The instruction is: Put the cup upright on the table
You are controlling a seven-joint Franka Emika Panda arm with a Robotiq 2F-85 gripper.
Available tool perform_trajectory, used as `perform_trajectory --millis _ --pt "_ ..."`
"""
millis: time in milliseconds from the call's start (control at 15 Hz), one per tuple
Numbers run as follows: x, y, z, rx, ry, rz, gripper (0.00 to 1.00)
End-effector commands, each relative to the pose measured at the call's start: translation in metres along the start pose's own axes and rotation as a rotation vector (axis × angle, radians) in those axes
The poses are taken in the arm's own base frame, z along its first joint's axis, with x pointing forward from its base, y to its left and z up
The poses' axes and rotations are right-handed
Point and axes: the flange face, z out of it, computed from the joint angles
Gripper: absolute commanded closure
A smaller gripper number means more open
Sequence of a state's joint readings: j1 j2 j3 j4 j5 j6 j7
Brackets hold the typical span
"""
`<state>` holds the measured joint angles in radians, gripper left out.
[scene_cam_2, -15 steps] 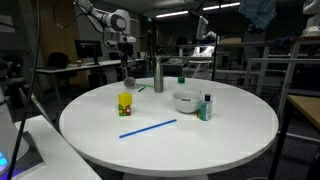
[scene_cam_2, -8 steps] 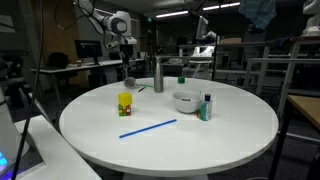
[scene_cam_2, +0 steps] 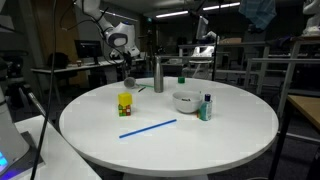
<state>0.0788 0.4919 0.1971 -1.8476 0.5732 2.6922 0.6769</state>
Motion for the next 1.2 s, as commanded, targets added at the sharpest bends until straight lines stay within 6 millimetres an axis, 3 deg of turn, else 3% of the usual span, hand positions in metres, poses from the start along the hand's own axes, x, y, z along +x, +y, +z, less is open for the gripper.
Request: perform_trajectory --millis 0,733,1133 --pt "0.001 0.006 0.006 0.105 -0.041 0.012 0.0" --pt "-0.003 0.017 0.019 0.313 -0.146 0.029 0.0" --pt "0.003 0.028 0.038 0.382 -0.169 0.045 0.0"
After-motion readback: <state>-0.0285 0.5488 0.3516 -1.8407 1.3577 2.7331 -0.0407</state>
